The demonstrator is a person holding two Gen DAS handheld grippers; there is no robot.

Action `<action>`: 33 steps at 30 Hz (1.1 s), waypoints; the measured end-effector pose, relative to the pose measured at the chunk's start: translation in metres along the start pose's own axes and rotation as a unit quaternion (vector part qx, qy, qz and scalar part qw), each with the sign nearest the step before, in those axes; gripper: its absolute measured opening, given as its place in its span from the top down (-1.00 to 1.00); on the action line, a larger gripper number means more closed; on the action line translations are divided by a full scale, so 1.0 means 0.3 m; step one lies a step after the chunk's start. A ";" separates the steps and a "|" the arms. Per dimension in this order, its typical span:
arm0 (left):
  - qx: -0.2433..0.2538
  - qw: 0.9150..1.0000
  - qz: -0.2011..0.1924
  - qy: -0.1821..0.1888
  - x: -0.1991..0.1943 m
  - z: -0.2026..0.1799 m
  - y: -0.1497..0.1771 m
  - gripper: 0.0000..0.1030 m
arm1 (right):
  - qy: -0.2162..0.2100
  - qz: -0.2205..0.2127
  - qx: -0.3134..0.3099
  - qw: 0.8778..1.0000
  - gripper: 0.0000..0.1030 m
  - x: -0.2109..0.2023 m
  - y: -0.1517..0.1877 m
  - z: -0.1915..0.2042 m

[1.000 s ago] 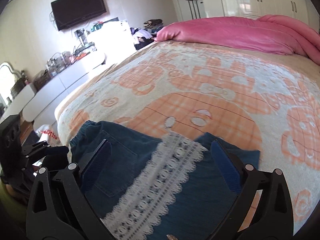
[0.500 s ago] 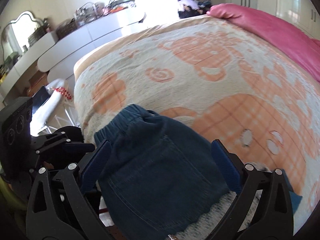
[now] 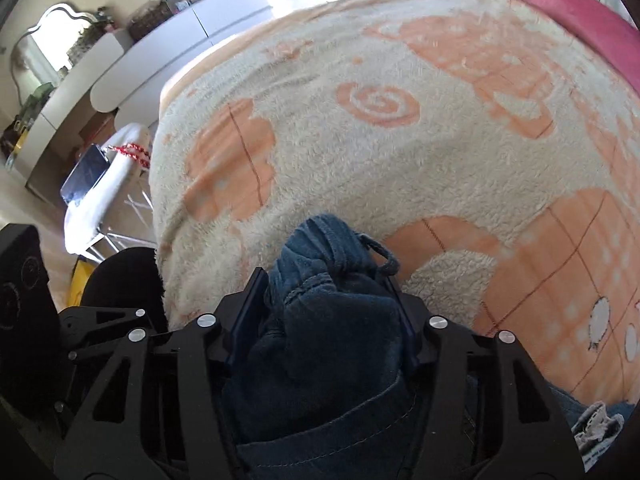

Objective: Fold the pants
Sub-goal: 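Grasp the elastic waistband end with the right gripper and lift it, then fold the waistband end over onto the pants and open the right gripper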

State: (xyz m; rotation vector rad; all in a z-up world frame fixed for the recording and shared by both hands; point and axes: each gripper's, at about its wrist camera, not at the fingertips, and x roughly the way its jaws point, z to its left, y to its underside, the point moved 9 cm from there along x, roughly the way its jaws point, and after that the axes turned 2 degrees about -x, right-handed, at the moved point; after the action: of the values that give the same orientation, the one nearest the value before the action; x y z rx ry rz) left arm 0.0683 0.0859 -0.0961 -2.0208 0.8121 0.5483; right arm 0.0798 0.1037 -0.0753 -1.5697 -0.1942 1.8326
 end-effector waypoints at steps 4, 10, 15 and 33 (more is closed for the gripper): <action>-0.010 1.000 -0.018 0.006 -0.010 -0.008 -0.022 -0.49 | -0.069 -0.070 0.047 0.994 0.50 -0.142 0.010 -0.029; -0.010 0.999 -0.008 0.034 0.016 -0.082 -0.020 -0.57 | -0.111 -0.141 0.080 0.981 0.51 -0.366 0.057 -0.080; 0.008 0.995 0.011 0.095 0.094 -0.228 -0.034 -0.57 | -0.097 -0.174 0.100 0.975 0.51 -0.504 0.100 -0.163; 0.146 0.977 0.096 0.122 0.259 -0.632 0.159 -0.57 | 0.020 -0.216 0.261 0.941 -0.17 -0.713 0.562 -0.544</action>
State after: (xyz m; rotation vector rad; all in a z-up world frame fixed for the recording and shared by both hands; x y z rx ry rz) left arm 0.1018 -0.1205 -0.0721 -1.7665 1.1739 0.2690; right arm 0.1629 -0.1998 -0.0339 -1.0854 -0.0217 1.3615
